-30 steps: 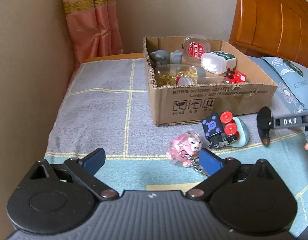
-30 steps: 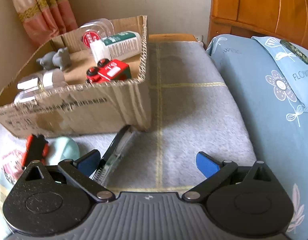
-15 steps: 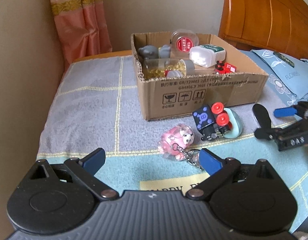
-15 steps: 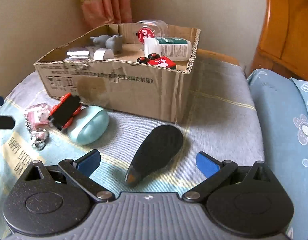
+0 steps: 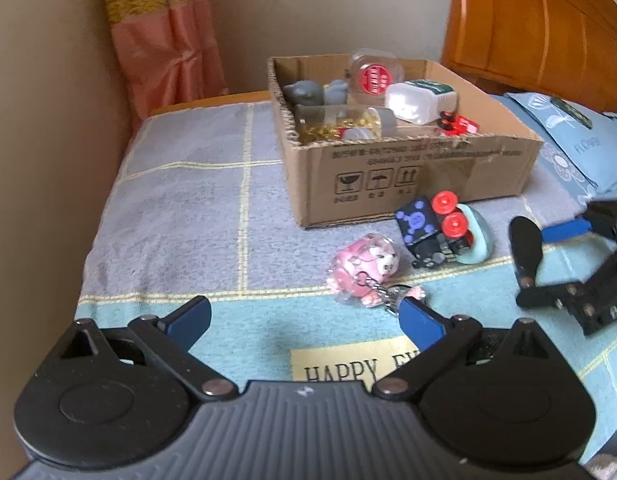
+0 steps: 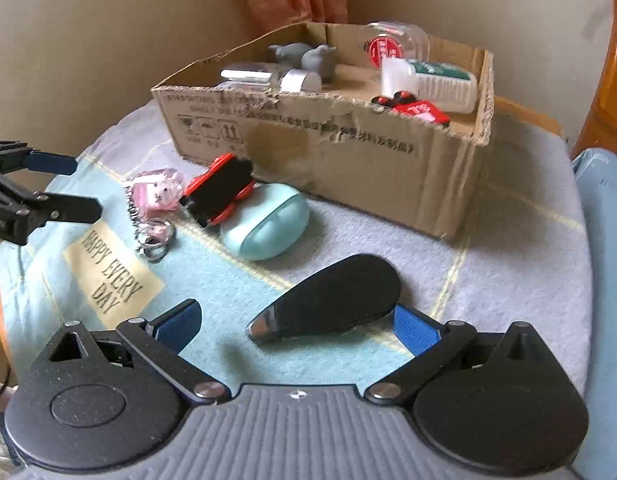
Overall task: Organize rigid objects
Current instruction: 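Grasp the black oval object with the right tool while the left tool moves toward the pink keychain, then grasp the pink pig keychain with the left tool while the right tool holds the black object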
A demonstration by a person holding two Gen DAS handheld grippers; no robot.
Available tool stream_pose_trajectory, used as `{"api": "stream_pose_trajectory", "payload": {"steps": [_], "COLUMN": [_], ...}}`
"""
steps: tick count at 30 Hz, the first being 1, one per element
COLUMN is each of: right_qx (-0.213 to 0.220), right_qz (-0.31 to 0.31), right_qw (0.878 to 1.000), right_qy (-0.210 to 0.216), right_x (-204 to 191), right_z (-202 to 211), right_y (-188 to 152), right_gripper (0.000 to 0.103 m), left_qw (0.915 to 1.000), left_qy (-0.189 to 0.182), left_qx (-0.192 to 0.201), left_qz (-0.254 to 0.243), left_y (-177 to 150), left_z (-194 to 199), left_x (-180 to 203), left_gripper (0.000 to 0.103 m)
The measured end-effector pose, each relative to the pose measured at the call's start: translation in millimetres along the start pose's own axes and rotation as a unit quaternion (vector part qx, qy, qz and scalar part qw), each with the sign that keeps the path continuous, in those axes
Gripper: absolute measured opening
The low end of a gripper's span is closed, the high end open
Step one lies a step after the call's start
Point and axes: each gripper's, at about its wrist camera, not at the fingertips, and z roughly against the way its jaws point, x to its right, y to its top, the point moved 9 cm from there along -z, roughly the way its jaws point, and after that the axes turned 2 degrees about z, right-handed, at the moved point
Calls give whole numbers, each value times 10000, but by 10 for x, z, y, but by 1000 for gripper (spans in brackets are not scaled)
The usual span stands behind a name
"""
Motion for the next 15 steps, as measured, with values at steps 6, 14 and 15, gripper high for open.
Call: {"api": "stream_pose_trajectory", "payload": {"steps": [6,14,15], "right_qx": [33,-89,-20], "right_qz": [15,737,604], "right_qw": [10000,9971,9980], "right_qy": [88,-166,-182], "right_x": [70,-215,-214], "right_z": [-152,-103,-80], "right_y": [158,-56,-81], "right_gripper": [103,103,103], "left_qw": [9987,9927,9917], "left_qy": [-279,-615,-619], "left_qx": [-38,-65,-101], "left_qz": [-419,-1040,-1121], "left_y": [-24,-10,-13], "left_z": [11,-150,-203], "left_x": [120,222,237], "left_gripper": [100,100,100]}}
